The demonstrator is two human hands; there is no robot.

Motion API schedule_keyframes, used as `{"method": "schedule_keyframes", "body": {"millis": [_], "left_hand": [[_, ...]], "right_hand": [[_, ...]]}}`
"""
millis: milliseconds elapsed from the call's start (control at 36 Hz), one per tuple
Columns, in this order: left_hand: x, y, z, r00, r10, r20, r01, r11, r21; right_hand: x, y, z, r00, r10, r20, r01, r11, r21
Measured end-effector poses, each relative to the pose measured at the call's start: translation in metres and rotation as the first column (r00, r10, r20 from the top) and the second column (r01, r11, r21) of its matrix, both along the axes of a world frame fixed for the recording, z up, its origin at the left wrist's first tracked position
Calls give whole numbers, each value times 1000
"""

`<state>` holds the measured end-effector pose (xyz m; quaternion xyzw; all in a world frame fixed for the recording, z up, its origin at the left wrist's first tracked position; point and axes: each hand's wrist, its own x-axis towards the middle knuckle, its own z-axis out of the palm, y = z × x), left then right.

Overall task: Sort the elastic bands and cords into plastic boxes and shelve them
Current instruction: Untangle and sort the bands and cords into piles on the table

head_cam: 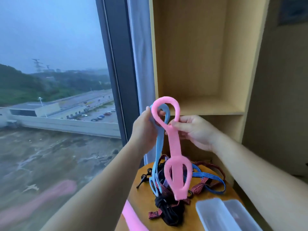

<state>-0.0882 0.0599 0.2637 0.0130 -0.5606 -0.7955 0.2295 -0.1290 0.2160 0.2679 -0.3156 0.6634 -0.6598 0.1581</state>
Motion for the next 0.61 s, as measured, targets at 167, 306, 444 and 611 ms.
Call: {"method": "schedule_keyframes", "body": {"millis": [167,306,444,611], "left_hand": [[37,-4,9,984,-130,-123,133,991,18],[53,-10,9,977,-154,-151,155,988,-3],[60,-12,11,954,-218,-207,237,969,70],[61,-17,13,947,-226,-227,254,962,101]], "right_hand": [[31,-14,1,998,-36,-44,35,999,-28],[46,-24,-3,995,-59,-84,54,997,-58],[51,-29,-6,946,-240,-220,244,970,-9],[56,-29,-16,998,57,15,-55,992,-113]]}}
